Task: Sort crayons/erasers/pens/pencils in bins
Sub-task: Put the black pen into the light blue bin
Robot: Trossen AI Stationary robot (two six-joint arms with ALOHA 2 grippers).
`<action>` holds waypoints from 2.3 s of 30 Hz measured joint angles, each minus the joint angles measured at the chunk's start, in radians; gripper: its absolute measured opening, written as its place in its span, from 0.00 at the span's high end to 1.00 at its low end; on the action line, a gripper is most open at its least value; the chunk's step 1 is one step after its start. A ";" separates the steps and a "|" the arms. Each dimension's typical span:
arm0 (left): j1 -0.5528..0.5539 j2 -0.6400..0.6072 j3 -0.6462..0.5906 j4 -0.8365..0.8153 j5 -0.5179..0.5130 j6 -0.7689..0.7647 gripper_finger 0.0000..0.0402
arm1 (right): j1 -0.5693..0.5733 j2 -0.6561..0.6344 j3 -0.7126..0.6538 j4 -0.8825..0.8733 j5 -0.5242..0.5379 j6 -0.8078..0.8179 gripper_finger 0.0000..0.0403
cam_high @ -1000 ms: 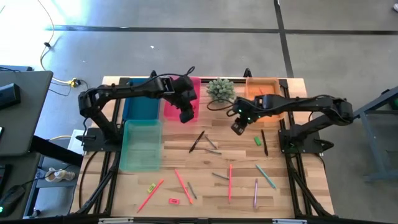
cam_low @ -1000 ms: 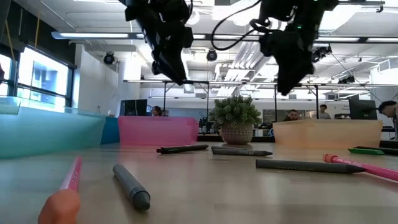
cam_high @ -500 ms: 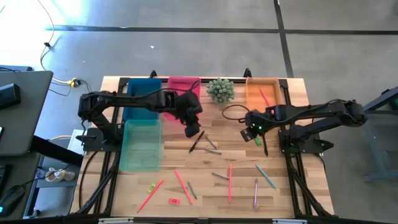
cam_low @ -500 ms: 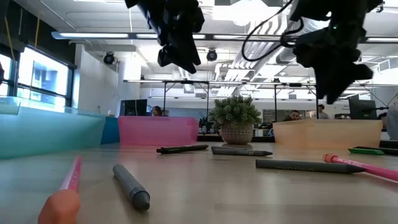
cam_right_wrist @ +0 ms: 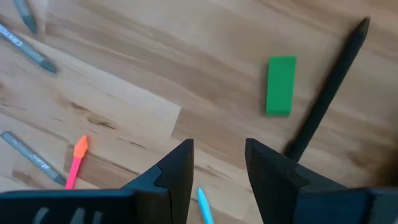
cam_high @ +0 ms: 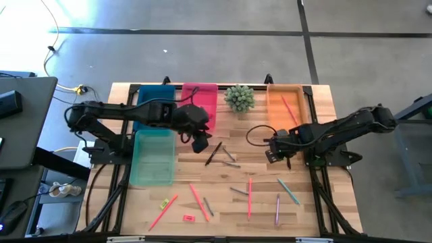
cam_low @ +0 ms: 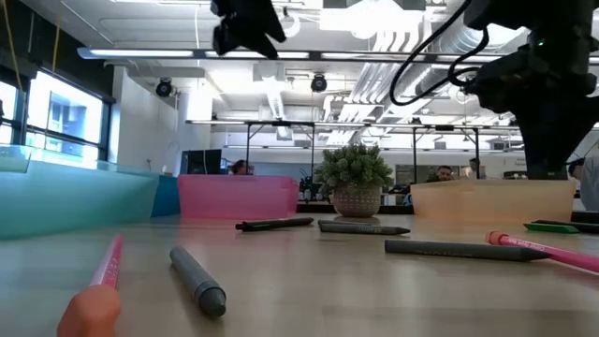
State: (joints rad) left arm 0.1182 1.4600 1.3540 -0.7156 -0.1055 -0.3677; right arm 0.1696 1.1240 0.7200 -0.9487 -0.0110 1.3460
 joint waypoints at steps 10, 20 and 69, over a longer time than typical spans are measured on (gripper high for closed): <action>-0.132 -0.052 0.000 -0.084 -0.161 -0.085 0.62 | 0.094 0.000 0.000 -0.067 0.021 0.188 0.66; -0.243 -0.054 -0.058 -0.165 -0.340 -0.253 0.62 | 0.182 0.084 0.000 -0.115 0.063 0.273 0.66; -0.177 -0.058 -0.244 -0.071 -0.219 -0.255 0.62 | 0.286 0.200 -0.189 0.066 0.019 0.364 0.66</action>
State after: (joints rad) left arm -0.0587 1.4024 1.1098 -0.7861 -0.3241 -0.6223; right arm 0.4557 1.3235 0.5308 -0.8824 0.0081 1.7104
